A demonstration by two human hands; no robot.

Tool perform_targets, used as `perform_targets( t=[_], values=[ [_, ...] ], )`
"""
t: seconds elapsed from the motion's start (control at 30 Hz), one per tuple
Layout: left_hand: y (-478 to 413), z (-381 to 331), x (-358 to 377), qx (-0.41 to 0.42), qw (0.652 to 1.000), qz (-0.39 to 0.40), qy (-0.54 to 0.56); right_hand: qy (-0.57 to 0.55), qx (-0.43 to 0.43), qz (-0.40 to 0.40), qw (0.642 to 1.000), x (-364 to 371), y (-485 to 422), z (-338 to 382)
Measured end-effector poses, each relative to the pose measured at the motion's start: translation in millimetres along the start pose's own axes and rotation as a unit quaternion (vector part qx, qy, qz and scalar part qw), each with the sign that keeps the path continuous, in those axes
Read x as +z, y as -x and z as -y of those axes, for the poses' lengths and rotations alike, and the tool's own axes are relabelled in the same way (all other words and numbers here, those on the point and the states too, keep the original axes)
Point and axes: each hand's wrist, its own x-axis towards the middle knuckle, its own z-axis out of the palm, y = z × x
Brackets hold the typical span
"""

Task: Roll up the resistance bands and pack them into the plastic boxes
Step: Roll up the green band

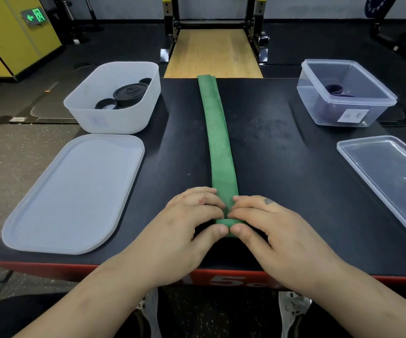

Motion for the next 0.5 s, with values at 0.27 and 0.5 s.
perform_targets(
  t=[0.27, 0.5],
  values=[
    [-7.2, 1.5, -3.1, -0.019, 1.0, 0.008, -0.004, 0.046, 0.013, -0.03, 0.998, -2.5, 7.7, 3.2],
    [-9.0, 2.2, -1.6, -0.047, 0.999, -0.02, 0.02, 0.069, 0.018, -0.049, 0.996, -3.7, 1.4, 3.2]
  ],
)
